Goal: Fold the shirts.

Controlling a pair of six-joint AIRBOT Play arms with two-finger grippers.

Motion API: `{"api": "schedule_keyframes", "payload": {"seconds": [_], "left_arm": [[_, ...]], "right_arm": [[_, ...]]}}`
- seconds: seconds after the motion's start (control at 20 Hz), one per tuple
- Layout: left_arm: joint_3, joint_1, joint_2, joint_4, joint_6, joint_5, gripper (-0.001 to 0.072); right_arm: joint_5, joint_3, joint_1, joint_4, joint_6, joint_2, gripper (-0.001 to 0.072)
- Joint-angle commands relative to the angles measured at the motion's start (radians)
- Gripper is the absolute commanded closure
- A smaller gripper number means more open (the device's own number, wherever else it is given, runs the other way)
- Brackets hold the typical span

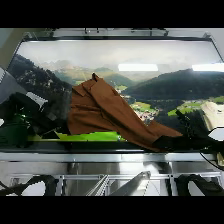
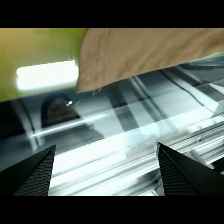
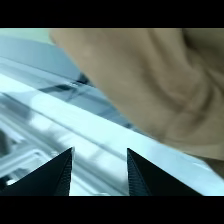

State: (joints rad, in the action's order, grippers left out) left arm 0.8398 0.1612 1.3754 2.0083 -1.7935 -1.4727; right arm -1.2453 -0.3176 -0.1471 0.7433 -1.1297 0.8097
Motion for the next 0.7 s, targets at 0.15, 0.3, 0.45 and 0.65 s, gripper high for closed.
{"api": "schedule_keyframes", "payload": {"seconds": [0.15, 0.3, 0.45, 0.65], "left_arm": [[-0.075, 0.003, -0.011, 0.064, -0.04, 0.177, 0.0007], [-0.075, 0.003, -0.008, 0.065, -0.04, 0.21, 0.0008], [-0.075, 0.003, 0.052, 0.137, -0.075, 0.209, 0.0013], [-0.044, -0.003, 0.181, 0.267, -0.142, 0.201, 0.0014]], "right_arm": [[0.16, 0.021, 0.013, 0.092, -0.021, 0.127, 0.0152], [0.183, 0.021, 0.014, 0.108, -0.021, 0.205, 0.0153], [0.183, 0.021, 0.014, 0.099, -0.018, 0.284, 0.0155], [0.185, 0.021, 0.026, 0.07, 0.008, 0.322, 0.0361]]}}
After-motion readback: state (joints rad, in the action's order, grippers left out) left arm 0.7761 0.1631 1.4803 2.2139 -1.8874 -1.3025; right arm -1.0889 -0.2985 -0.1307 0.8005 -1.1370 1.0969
